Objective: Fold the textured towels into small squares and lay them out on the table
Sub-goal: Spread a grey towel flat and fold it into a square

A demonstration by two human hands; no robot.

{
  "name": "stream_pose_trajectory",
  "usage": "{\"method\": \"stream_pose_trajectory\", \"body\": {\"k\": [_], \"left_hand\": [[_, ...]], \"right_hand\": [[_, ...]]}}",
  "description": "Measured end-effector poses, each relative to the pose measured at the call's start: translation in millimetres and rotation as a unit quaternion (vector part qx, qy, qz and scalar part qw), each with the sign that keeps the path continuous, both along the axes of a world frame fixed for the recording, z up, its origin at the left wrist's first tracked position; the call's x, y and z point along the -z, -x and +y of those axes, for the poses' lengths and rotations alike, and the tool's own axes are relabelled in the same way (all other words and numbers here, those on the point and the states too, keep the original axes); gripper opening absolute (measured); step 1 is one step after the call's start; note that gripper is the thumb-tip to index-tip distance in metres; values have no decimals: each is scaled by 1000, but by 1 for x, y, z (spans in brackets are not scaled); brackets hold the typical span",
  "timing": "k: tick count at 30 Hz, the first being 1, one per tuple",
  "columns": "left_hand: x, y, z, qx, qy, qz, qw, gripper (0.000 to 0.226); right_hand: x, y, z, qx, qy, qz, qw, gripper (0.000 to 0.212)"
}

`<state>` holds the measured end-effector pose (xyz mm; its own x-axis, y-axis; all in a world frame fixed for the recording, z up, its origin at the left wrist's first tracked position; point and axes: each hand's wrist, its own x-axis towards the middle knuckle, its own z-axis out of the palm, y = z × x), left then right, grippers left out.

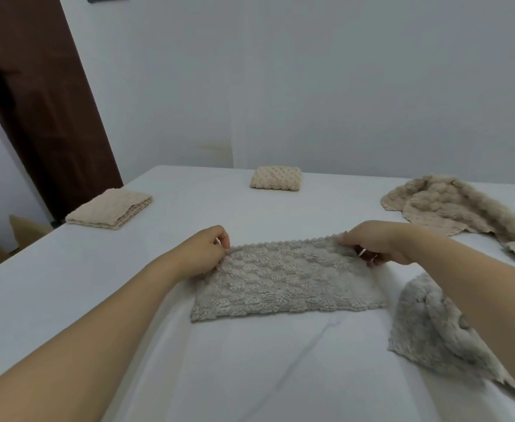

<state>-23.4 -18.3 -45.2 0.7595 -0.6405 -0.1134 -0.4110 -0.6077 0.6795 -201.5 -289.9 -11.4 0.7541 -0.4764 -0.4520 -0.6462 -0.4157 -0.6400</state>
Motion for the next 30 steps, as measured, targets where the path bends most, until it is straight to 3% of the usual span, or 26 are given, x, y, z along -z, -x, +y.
{"method": "stream_pose_trajectory", "body": {"k": [4,6,8,11,15,20,24,30], "left_hand": [[-6,2,-2,-14,-57,-24,998,25],[-8,7,-6,-22,-174,-162,971,23],[-6,18,-18,-13,-159,-251,955,35],[-2,41,-47,48,-44,-239,969,40],[9,52,-90,87,-46,-180,979,43],[2,42,-108,119,-35,-131,984,29],[-7,40,-105,142,9,-101,985,23],[-8,36,-99,138,48,-71,987,14]], "right_hand": [[3,-4,-10,-11,50,-20,998,24],[5,-7,-11,4,36,-62,997,20],[8,-9,-12,10,24,-87,996,18],[12,-12,-13,22,16,-103,994,10],[13,-13,-16,27,-23,-128,991,8],[6,-11,-19,22,-79,-170,982,8],[-1,-9,-22,-3,-70,-164,984,15],[0,-21,-10,50,-67,-202,976,19]]}}
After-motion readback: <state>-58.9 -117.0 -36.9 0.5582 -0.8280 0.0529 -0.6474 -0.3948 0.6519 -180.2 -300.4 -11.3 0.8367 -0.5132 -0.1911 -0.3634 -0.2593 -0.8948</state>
